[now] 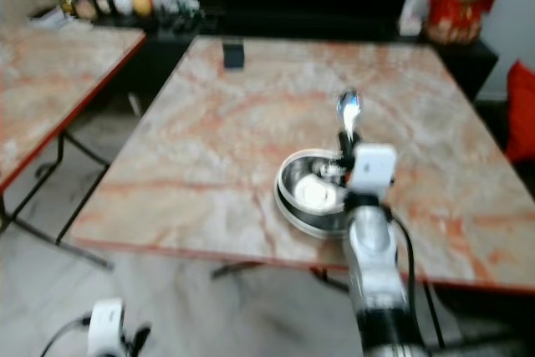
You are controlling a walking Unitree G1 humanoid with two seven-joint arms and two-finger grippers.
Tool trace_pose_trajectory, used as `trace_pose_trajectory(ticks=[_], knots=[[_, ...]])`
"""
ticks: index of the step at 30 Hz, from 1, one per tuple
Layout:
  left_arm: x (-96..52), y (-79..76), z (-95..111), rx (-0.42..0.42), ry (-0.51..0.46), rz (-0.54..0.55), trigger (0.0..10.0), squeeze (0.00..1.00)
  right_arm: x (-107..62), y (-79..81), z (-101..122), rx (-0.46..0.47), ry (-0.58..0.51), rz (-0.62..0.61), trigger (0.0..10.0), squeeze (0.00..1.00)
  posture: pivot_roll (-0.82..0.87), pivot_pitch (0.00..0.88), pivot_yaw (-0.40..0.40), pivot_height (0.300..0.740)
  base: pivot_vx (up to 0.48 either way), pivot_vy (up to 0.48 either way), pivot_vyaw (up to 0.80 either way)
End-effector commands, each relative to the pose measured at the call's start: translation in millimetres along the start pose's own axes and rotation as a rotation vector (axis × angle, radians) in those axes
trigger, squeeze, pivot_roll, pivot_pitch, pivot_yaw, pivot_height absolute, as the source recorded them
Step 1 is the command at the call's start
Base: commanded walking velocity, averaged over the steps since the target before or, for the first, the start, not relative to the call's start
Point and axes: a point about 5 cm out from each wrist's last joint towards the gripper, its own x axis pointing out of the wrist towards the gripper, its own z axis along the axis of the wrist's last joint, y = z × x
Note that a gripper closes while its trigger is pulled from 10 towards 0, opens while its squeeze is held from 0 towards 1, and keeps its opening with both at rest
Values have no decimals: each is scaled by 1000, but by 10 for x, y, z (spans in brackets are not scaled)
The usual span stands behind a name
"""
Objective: Setting the table
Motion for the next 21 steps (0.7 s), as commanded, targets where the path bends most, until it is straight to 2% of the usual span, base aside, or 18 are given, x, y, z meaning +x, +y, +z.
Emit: trace_pose_trajectory(ticks=[1, 6, 14, 21], knots=[[-9, -25, -49, -14, 19, -4, 10000, 0, 10, -65, 36, -9, -11, -20, 10000, 0, -79, 0, 3, 719, 0, -304, 0], [-9, -24, -46, -25, 14, 3, 10000, 0, 26, -92, 23, -5, 4, -43, 10000, 0, -76, 0, 1, 719, 0, -61, 0], [-10, -9, -43, -26, 14, 2, 10000, 0, 30, -91, -1, 4, 18, -48, 10000, 0, -74, 0, 4, 719, 0, 0, -725], [-7, 8, -28, -25, 12, 4, 10000, 0, 47, -21, -37, 17, 55, -12, 10000, 0, -73, 0, 7, 719, 0, 0, 0]])
